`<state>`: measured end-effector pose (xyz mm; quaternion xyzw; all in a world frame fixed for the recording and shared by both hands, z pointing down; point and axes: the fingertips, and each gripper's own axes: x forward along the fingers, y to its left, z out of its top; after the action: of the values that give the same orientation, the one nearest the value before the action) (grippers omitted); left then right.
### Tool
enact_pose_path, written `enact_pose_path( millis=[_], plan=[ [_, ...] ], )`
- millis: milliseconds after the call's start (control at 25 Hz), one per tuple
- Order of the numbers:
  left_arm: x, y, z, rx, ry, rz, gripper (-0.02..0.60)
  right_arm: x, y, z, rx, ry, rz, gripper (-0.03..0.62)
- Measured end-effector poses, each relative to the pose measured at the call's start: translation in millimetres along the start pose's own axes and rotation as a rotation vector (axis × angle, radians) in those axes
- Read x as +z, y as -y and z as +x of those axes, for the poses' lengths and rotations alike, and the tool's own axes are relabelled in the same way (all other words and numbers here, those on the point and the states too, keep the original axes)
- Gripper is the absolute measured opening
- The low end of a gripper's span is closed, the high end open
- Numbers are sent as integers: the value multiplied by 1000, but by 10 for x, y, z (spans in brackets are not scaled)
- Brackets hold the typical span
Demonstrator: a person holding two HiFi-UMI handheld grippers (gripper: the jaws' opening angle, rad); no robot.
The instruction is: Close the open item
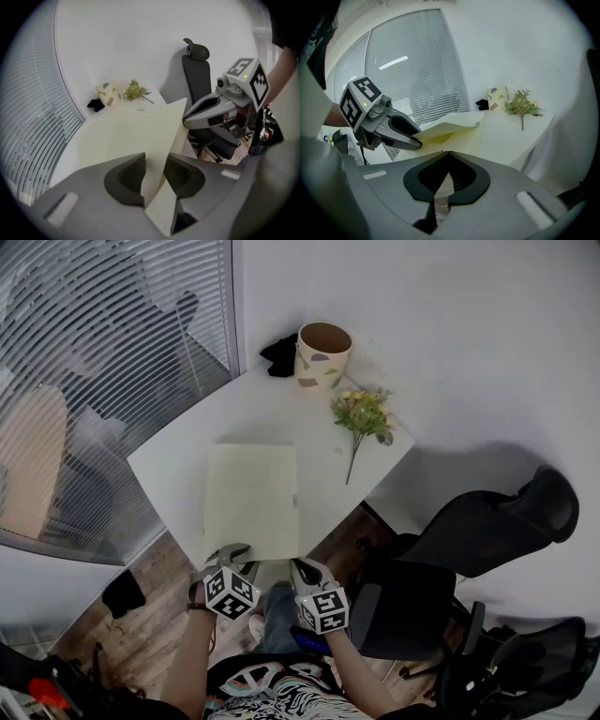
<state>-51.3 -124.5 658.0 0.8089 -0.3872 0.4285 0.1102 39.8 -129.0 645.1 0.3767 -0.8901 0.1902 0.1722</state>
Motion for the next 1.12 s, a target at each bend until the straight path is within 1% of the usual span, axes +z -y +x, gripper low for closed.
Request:
enact_pose_path(
  millis=[160,440,1120],
  plan=[
    [2,-5,3,-1,-3,3,169,-1,3,6,1,-3,5,0],
    [5,-9,9,-8,-5,1,169,4,-2,17,4,-11,-19,0],
    [-1,-4,-3,-12,-9,7,169,4,-15,9,2,-7,-20,0]
  ],
)
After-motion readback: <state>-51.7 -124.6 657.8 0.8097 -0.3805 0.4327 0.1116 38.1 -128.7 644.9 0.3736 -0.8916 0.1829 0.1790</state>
